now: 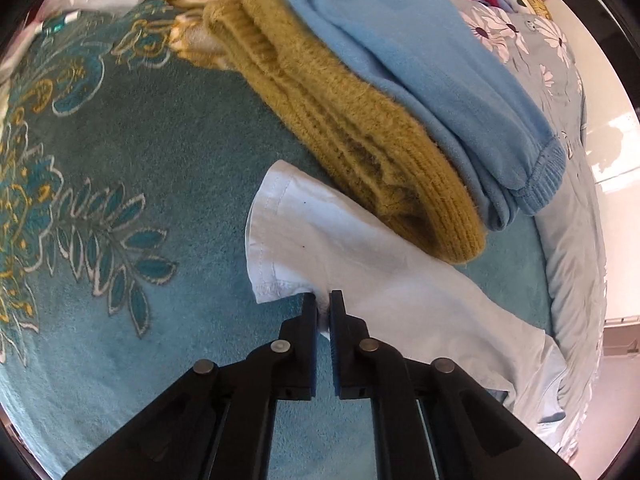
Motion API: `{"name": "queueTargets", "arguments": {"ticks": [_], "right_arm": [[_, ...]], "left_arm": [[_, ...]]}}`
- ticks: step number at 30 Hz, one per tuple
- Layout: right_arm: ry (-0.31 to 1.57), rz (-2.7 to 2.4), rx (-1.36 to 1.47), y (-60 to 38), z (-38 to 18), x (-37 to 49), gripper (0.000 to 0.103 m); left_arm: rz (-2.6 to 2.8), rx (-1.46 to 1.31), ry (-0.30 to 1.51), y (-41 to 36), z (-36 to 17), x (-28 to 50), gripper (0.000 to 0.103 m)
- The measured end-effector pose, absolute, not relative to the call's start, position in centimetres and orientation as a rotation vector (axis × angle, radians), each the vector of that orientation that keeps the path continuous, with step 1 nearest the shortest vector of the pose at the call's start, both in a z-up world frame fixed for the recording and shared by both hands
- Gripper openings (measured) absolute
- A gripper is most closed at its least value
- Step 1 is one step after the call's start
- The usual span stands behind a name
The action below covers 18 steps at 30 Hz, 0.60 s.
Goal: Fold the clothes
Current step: 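Grasp the sleeve cuff with the left gripper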
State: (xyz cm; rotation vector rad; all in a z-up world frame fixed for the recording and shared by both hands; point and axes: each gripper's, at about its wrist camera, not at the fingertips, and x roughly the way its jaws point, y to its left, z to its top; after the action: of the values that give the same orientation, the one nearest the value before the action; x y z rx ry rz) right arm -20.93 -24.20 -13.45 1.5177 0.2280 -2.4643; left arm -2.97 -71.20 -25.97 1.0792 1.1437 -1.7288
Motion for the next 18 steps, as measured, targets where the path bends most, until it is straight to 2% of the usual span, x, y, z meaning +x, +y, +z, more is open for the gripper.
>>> {"name": "queueTargets", "arguments": {"ticks": [5, 12, 18], "right_arm": [[0.208, -2.468, 1.518, -23.6, -13.4, -21.0, 0.088], [0.149, -2.507, 1.497, -21.3, -12.5, -21.5, 0.088], [0.092, -2.554, 1.487, -17.7, -12.0, -22.0, 0.088]], "left_arm": [[-1.941, 1.117, 0.857, -68.0, -20.2, -5.9, 0.004], [-2.363, 1.1, 0.458, -60.0, -10.8, -15.7, 0.004], [-2.686, 1.12, 0.159, -49.2, -8.1, -22.5, 0.004]]}}
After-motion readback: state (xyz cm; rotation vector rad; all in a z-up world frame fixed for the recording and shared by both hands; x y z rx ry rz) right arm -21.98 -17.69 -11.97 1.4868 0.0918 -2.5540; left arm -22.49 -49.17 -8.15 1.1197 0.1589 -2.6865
